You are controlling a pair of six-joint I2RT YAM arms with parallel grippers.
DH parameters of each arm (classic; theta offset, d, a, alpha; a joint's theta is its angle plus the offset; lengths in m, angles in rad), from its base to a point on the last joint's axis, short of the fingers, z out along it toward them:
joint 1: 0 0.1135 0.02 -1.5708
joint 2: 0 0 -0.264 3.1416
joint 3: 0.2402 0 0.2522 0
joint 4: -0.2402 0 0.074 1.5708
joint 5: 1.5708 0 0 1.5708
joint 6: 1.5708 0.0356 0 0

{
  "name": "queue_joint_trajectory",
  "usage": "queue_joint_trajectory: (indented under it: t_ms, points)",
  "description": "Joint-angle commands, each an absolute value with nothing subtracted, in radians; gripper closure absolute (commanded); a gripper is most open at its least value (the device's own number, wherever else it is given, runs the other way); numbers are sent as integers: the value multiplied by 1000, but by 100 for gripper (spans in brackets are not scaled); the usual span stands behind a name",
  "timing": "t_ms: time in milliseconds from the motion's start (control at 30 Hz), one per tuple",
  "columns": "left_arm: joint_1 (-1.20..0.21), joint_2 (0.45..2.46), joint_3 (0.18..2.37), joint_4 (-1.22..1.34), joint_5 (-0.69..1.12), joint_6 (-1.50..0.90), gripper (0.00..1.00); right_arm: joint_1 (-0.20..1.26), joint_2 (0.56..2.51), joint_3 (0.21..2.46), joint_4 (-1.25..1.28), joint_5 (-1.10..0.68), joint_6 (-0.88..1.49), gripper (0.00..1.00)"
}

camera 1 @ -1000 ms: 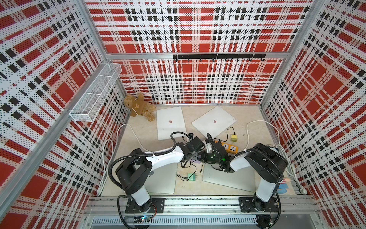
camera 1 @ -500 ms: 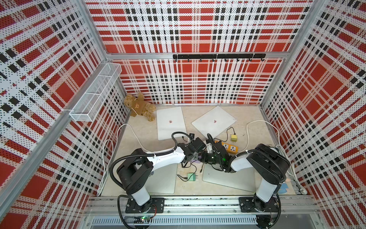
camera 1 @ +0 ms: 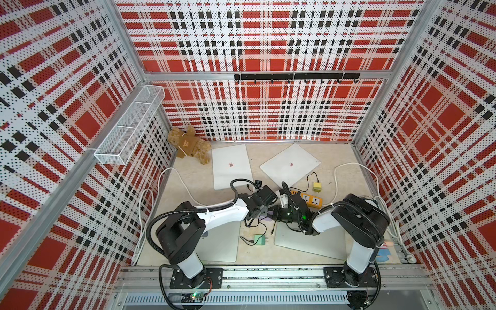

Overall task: Unplug the laptop charger
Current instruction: Remove the plug from the socket.

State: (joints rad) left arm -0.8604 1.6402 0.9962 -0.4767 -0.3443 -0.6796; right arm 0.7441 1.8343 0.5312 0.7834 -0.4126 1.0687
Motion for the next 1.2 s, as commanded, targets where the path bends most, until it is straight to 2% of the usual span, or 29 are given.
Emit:
queue_joint_trajectory:
  t_ms: [0,400,600,800,967,1167]
  points:
    - [-851,1581,1009,-398,-309,-679,74,750,1949,457,434,-341,1071,100]
    - [-910,1680,1112,-583,-512,-670,74,751,1970,462,404,-341,1061,100]
    - [-909,1675,1119,-590,-508,-676,74,750,1965,464,391,-334,1052,100]
    - [-865,1601,1050,-442,-316,-675,74,750,1981,466,400,-339,1054,100]
    - [-869,1613,1079,-470,-326,-668,75,750,1999,474,398,-345,1051,100]
    - [-908,1649,1124,-573,-493,-671,76,751,1999,475,390,-342,1048,100]
